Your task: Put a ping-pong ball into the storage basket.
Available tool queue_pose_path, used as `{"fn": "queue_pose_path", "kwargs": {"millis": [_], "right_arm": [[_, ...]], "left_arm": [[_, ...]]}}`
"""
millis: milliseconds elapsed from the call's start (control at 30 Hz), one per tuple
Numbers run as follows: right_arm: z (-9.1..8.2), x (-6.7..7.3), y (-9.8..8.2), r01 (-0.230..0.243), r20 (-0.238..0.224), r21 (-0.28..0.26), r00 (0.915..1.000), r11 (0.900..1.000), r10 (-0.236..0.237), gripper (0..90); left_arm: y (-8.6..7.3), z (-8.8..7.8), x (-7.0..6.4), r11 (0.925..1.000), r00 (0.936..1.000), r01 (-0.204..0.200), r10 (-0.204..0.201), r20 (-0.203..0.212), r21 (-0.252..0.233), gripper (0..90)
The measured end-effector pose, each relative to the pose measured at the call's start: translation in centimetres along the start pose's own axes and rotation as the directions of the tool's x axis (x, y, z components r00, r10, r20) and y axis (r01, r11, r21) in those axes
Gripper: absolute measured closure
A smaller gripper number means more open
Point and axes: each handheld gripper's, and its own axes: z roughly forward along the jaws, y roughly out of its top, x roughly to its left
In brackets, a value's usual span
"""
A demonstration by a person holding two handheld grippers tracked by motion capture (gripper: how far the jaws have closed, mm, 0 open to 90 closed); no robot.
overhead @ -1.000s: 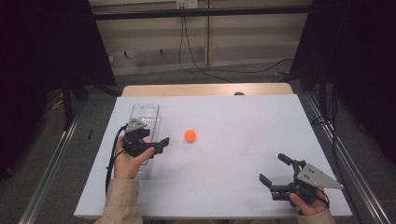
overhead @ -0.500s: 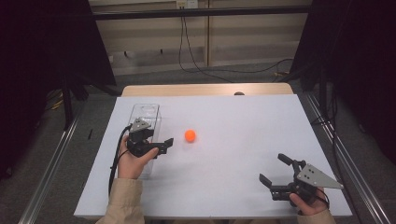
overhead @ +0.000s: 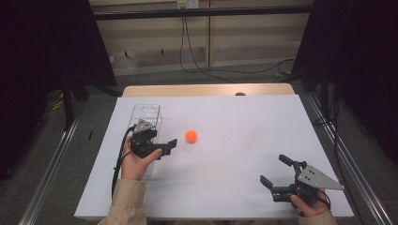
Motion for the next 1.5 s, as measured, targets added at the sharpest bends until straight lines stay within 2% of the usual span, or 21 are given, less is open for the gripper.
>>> {"fn": "queue_pose_path", "kwargs": {"millis": [467, 767, 1067, 1500], "right_arm": [[0.0, 0.0, 0.0, 0.003, 0.002, 0.0, 1.0, 1.0, -0.003, 2.1], [-0.1, 0.0, 0.0, 0.003, 0.002, -0.001, 1.0, 1.0, -0.003, 2.1], [0.0, 0.0, 0.0, 0.003, 0.002, -0.001, 1.0, 1.0, -0.003, 2.1], [-0.1, -0.1, 0.0, 0.002, 0.003, 0.0, 1.0, 1.0, -0.002, 2.1]], "left_arm": [[-0.1, 0.7, -0.5, 0.9997, 0.9999, -0.014, 0.014, 0.009, 0.021, 10.6], [-0.1, 0.9, -0.7, 0.9998, 0.9999, -0.011, 0.01, 0.012, 0.014, 10.6], [-0.2, 1.4, -1.2, 0.9992, 0.9994, -0.028, 0.027, 0.022, 0.03, 10.6], [-0.3, 2.1, -1.6, 0.9986, 0.999, -0.028, 0.026, 0.036, 0.044, 10.3]]}}
